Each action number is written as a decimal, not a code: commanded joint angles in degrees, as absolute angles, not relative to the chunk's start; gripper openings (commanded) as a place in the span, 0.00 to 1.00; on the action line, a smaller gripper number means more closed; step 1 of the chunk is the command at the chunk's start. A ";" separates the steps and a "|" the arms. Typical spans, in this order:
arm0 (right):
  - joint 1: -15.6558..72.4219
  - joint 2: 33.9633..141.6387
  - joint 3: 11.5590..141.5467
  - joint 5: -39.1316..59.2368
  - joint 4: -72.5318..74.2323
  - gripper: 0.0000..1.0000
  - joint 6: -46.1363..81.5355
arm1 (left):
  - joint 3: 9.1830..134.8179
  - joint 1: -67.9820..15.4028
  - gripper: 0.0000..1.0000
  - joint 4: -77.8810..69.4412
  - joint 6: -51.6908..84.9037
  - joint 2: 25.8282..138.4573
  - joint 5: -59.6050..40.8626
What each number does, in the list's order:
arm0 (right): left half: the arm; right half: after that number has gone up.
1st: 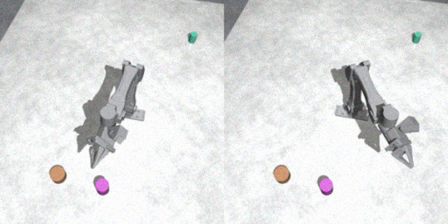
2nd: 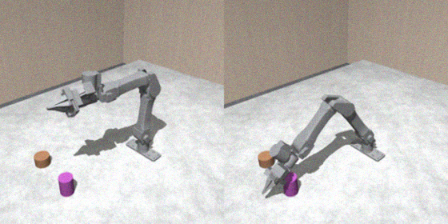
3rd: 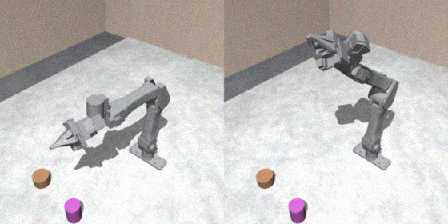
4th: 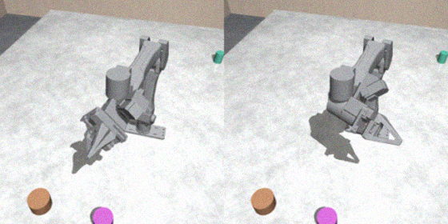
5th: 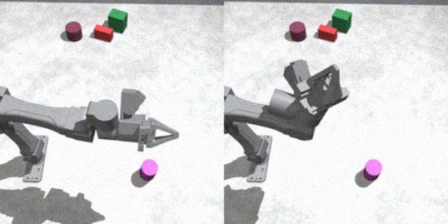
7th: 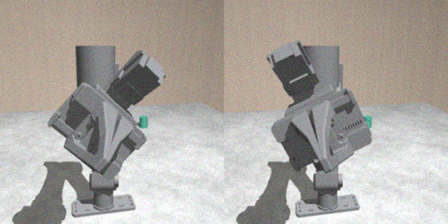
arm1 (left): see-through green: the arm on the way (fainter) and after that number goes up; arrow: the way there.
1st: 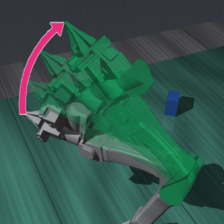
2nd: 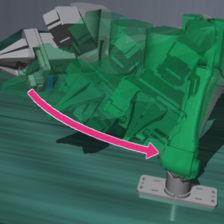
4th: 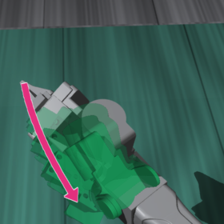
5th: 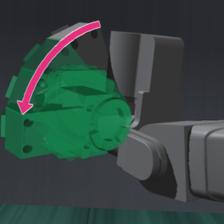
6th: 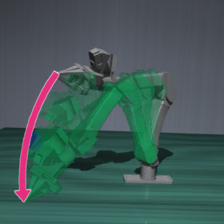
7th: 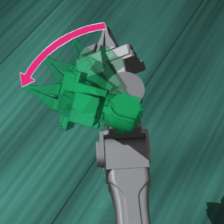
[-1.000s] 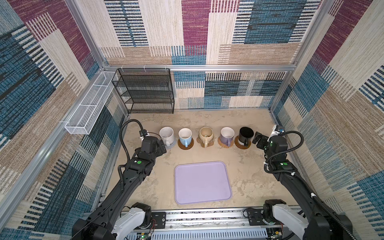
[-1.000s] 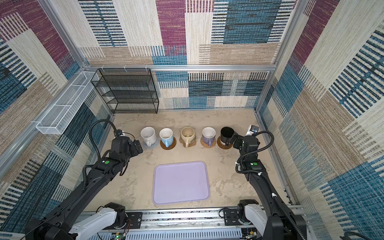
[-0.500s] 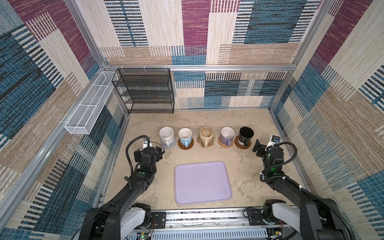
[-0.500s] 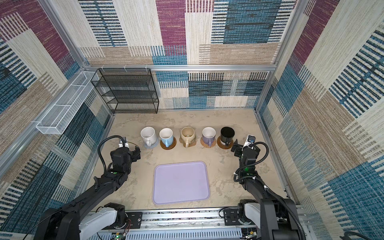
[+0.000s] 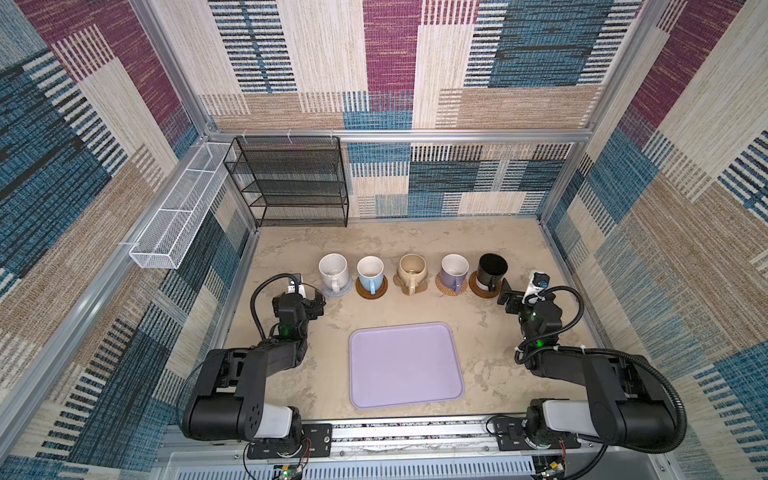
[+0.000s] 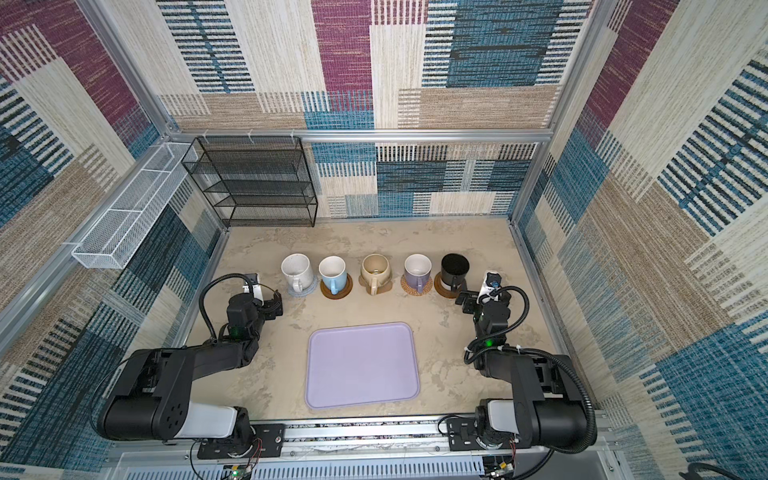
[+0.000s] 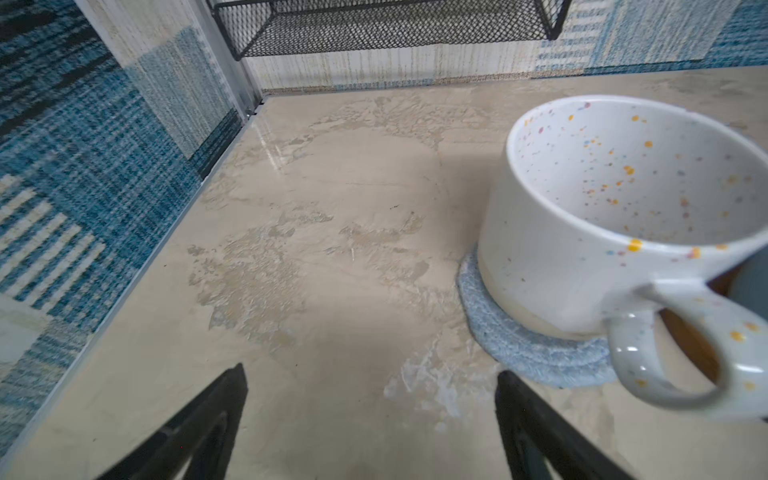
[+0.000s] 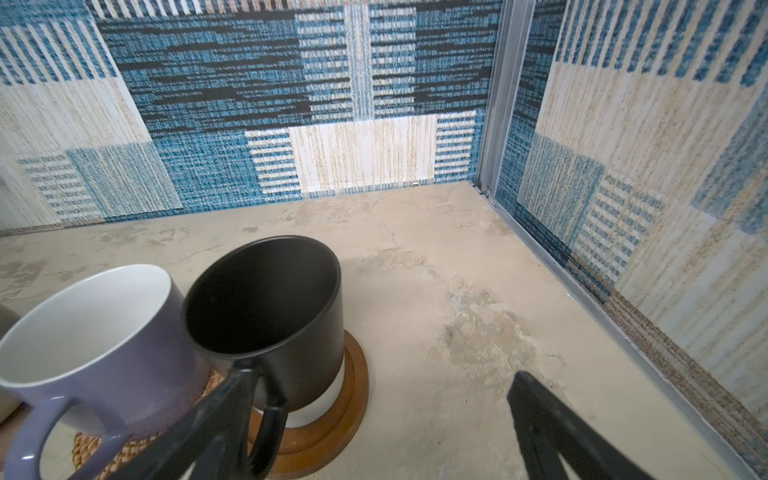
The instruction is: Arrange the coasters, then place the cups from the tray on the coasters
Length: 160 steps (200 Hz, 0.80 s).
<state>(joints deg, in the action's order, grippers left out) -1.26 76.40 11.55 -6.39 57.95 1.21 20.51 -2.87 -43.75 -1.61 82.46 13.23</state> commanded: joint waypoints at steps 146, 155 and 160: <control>-1.00 87.74 12.39 1.90 72.64 1.00 -0.91 | 25.49 1.47 0.99 -44.83 -0.97 88.33 -0.69; -1.02 87.80 12.60 2.31 72.42 1.00 -1.04 | 25.49 1.49 0.99 -44.82 -0.97 88.29 -0.75; -1.04 87.76 12.61 2.25 72.36 1.00 -1.00 | 25.57 1.49 0.99 -44.75 -0.96 88.34 -0.70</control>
<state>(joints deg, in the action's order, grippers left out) -1.08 87.96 12.01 0.54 70.85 -0.08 25.43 1.48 -44.71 -1.23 88.49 -0.27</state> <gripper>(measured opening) 0.997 0.985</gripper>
